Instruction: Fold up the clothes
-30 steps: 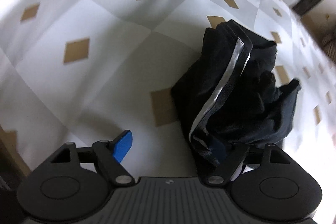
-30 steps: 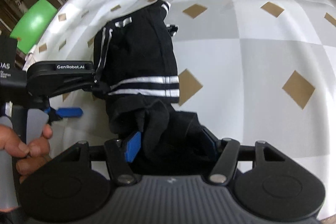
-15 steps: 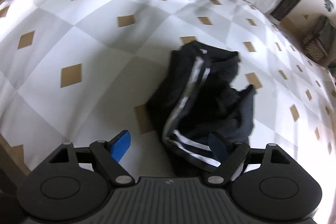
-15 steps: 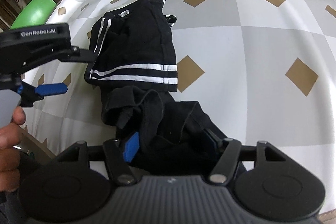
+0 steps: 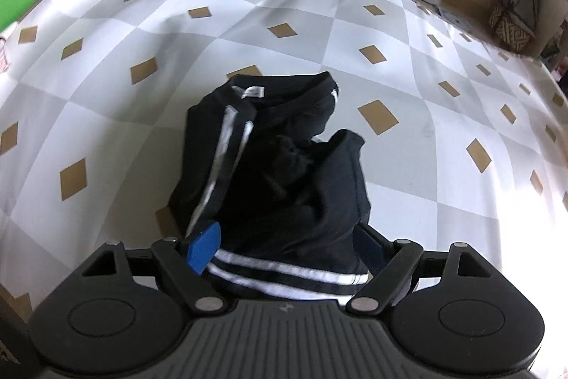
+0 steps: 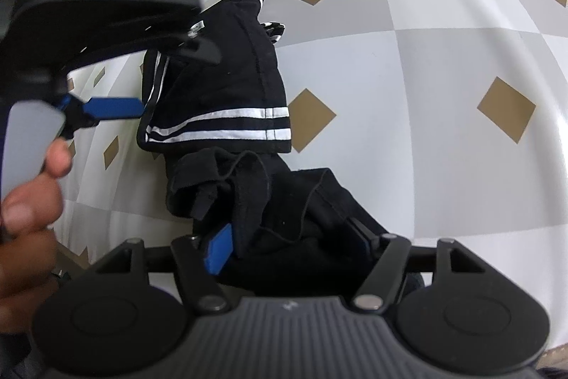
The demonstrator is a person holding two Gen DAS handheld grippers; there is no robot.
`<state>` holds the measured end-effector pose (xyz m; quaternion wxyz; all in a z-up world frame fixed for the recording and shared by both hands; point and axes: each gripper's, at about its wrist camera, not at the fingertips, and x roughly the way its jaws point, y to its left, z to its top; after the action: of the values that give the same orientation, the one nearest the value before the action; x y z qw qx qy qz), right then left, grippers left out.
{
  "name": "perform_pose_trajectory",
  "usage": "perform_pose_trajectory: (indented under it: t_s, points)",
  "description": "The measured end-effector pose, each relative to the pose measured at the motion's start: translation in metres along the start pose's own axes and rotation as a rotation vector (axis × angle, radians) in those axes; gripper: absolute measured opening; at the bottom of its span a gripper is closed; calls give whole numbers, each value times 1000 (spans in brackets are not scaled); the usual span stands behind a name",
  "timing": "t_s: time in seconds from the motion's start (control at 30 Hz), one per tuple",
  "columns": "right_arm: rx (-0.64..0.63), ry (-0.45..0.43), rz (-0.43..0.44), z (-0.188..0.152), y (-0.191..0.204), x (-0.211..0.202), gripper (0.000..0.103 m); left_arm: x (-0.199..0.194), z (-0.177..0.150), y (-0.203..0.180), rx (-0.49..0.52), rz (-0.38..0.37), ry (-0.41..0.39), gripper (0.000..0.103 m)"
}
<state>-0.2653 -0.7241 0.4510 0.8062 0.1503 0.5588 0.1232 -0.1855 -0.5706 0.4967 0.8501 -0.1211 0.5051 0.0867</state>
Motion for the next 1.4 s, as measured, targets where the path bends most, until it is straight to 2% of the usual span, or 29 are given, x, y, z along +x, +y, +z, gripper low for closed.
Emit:
perform_pose_trajectory:
  t_s: [0.33, 0.43, 0.63, 0.77, 0.87, 1.0, 1.2, 1.4]
  points:
    - [14, 9, -5, 3, 0, 2, 67, 30, 1, -18, 31, 107, 76, 82]
    - [19, 9, -2, 3, 0, 3, 68, 32, -1, -8, 0, 98, 74, 81]
    - [19, 5, 1, 3, -1, 4, 68, 29, -2, 13, -71, 31, 75, 61]
    - [14, 2, 2, 3, -2, 4, 69, 24, -3, 17, -76, 23, 62, 45]
    - [10, 0, 3, 3, -2, 5, 69, 18, -3, 24, -101, 14, 54, 40]
    - [5, -4, 4, 3, -2, 5, 69, 6, -2, 36, -136, -6, 41, 39]
    - [8, -6, 10, 3, -3, 5, 69, -11, 2, 63, -161, 69, -5, 38]
    - [12, -9, 9, 3, -3, 4, 69, -14, 3, 108, -259, 206, -15, 38]
